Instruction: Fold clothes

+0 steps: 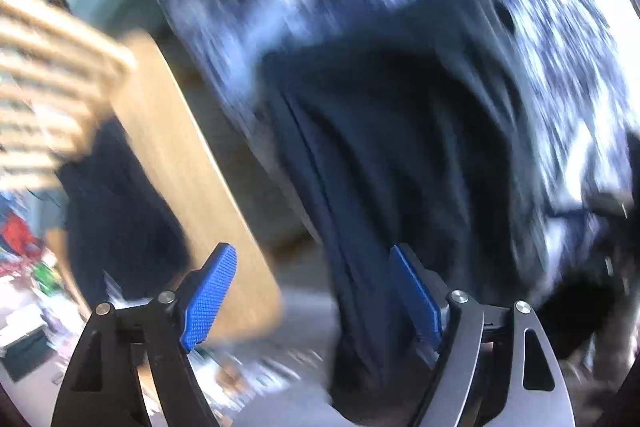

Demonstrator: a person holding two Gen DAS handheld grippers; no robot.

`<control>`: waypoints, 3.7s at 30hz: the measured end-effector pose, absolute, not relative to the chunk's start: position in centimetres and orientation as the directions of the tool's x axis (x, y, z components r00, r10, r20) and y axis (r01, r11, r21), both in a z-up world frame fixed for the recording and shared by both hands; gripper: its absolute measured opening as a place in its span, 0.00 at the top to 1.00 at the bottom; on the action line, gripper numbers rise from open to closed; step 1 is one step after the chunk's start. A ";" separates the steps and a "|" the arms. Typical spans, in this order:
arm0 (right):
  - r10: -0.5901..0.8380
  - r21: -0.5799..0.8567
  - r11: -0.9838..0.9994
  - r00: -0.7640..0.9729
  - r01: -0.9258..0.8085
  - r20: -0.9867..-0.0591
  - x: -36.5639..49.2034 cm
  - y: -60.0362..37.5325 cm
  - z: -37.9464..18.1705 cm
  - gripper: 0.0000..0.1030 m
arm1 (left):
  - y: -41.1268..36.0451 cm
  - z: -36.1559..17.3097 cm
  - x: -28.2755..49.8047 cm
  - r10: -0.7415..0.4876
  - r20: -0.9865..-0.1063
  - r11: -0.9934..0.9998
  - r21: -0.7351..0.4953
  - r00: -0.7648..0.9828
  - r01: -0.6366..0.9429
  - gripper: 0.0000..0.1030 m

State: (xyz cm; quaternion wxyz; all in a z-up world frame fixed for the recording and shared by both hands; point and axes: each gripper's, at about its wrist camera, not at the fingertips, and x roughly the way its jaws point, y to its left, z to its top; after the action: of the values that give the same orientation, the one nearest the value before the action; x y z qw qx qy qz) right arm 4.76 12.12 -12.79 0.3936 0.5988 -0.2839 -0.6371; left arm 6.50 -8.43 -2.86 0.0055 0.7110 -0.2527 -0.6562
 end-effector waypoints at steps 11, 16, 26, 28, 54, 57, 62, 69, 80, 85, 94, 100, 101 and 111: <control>-0.824 0.832 -0.540 0.123 0.127 -0.553 9.9 9.9 -13.8 0.22 | -14.6 -7.7 13.2 -0.144 -0.974 -0.973 0.108 0.173 -0.203 0.33; -0.810 0.817 -0.574 0.105 0.057 -0.577 10.3 9.9 -14.6 0.23 | -13.6 -7.0 13.8 -0.166 -0.976 -0.963 0.130 0.138 -0.235 0.51; -0.827 0.829 -0.558 0.047 0.037 -0.560 9.7 11.0 -13.8 0.23 | -11.4 -7.9 14.0 -0.188 -0.972 -0.949 0.143 0.141 -0.282 0.53; -0.827 0.828 -0.559 0.046 0.032 -0.560 9.5 10.7 -13.9 0.23 | -11.5 -8.0 14.1 -0.184 -0.972 -0.952 0.139 0.148 -0.274 0.55; -0.787 0.786 -0.617 -0.014 0.022 -0.617 10.9 11.7 -12.0 0.94 | -18.2 -7.6 14.5 -0.153 -0.988 -0.974 0.145 0.033 -0.175 0.95; -0.762 0.760 -0.647 0.055 -0.061 -0.645 11.3 11.1 -15.8 0.94 | -18.3 -10.1 14.6 -0.218 -0.975 -0.957 0.205 0.044 -0.207 0.95; -0.802 0.797 -0.596 0.024 -0.096 -0.597 11.6 12.5 -15.7 0.70 | -16.1 -7.8 15.5 -0.316 -0.943 -0.897 0.334 -0.109 -0.290 0.87; -0.839 0.839 -0.539 -0.047 -0.069 -0.542 11.2 13.8 -14.2 0.39 | -10.6 -3.3 23.2 -0.301 -0.787 -0.689 0.570 -0.538 -0.448 0.44; -0.879 0.865 -0.466 -0.010 -0.187 -0.476 10.4 11.5 -15.3 0.86 | -1.3 -9.9 35.4 -0.066 -0.416 -0.155 0.902 -0.907 -0.403 0.44; -0.929 0.930 -0.355 -0.079 -0.099 -0.363 9.2 11.1 -10.0 0.87 | 0.2 -10.8 35.7 -0.020 -0.382 -0.194 0.908 -0.924 -0.371 0.44; -0.932 0.934 -0.348 -0.077 -0.082 -0.354 9.1 9.8 -9.1 0.87 | 3.2 -11.4 33.0 -0.013 -0.225 -0.239 0.947 -0.974 -0.215 0.74; -0.906 0.914 -0.388 -0.131 -0.122 -0.402 8.5 13.4 -9.8 0.56 | 1.9 -9.2 31.2 -0.054 -0.291 -0.281 0.922 -0.955 -0.265 0.86; -0.888 0.905 -0.407 -0.178 -0.121 -0.423 8.4 14.8 -9.6 0.54 | 1.3 -7.9 30.8 -0.065 -0.315 -0.327 0.903 -0.947 -0.278 0.86; -0.571 0.547 -0.815 -0.432 0.193 -0.698 5.1 15.9 -6.3 0.54 | -5.8 1.2 24.9 -0.118 -0.503 -0.660 0.684 -0.856 -0.311 0.86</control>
State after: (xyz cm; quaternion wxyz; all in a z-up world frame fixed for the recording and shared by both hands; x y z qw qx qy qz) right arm 5.06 15.94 -6.33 0.2319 0.4796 -0.1971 -0.8230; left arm 24.92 -5.78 1.15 -0.0554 0.2626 -0.4084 -0.8724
